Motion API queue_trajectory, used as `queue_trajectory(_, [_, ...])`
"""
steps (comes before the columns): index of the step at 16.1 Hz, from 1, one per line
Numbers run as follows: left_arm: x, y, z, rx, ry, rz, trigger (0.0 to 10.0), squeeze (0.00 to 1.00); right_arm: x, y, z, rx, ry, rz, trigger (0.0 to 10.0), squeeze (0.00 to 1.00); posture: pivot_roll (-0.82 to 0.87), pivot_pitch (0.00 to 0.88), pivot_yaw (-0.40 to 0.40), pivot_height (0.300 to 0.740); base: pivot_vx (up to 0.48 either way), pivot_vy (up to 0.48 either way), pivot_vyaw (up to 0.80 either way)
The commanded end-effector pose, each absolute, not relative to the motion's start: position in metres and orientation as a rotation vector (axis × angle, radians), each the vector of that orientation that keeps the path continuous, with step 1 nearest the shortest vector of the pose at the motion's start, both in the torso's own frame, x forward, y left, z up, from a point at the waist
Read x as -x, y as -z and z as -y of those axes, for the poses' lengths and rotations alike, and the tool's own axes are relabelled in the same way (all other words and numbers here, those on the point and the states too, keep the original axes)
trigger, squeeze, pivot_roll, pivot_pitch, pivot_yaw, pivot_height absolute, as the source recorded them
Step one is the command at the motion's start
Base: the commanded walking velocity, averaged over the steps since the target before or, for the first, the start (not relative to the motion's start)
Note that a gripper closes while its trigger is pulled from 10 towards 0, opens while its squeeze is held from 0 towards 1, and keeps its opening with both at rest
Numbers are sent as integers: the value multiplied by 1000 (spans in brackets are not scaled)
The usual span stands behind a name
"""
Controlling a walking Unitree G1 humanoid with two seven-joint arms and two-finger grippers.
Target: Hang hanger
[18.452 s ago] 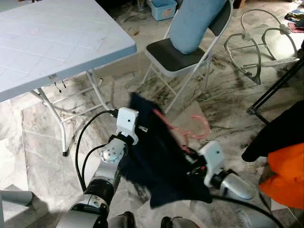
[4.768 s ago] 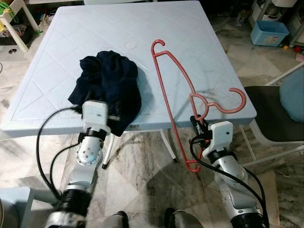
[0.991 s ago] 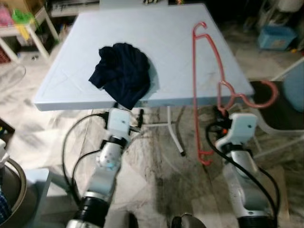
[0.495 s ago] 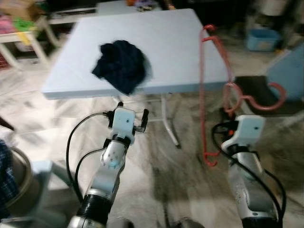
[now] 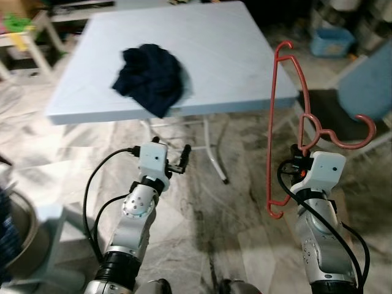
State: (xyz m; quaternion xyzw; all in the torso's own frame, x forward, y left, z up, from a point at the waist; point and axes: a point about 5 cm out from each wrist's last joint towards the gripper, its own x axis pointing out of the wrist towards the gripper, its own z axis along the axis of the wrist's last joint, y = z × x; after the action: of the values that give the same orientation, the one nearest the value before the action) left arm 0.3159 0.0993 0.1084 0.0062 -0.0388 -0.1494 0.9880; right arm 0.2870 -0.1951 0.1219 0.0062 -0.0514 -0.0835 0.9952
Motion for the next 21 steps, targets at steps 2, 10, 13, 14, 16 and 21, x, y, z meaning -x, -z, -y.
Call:
queue_trajectory(2, [-314, -97, -96, -10, 336, 27, 10000, 0, -281, -107, 223, 121, 388, 5, 10000, 0, -122, 156, 30, 740, 0, 0, -800])
queue_trajectory(10, [-286, -26, -131, -13, 286, -231, 10000, 0, -263, -78, 242, 203, 496, -106, 10000, 0, -124, 150, 23, 740, 0, 0, -261])
queue_trajectory(13, [-278, -11, -142, -14, 252, -290, 10000, 0, -255, -55, 236, 136, 473, -217, 10000, 0, -119, 146, 18, 740, 0, 0, 0])
queue_trajectory(14, [-273, -6, -146, -27, 237, -302, 10000, 0, -248, -44, 233, 118, 441, -259, 10000, 0, -117, 147, 15, 740, 0, 0, 0])
queue_trajectory(16, [-267, -1, -152, -42, 224, -304, 10000, 0, -235, -34, 230, 151, 385, -284, 10000, 0, -115, 160, 11, 740, 0, 0, 0])
queue_trajectory(21, [-251, -12, -146, -128, 310, -180, 10000, 0, -194, -33, 252, 268, 342, -286, 10000, 0, -108, 264, 24, 740, 0, 0, 0])
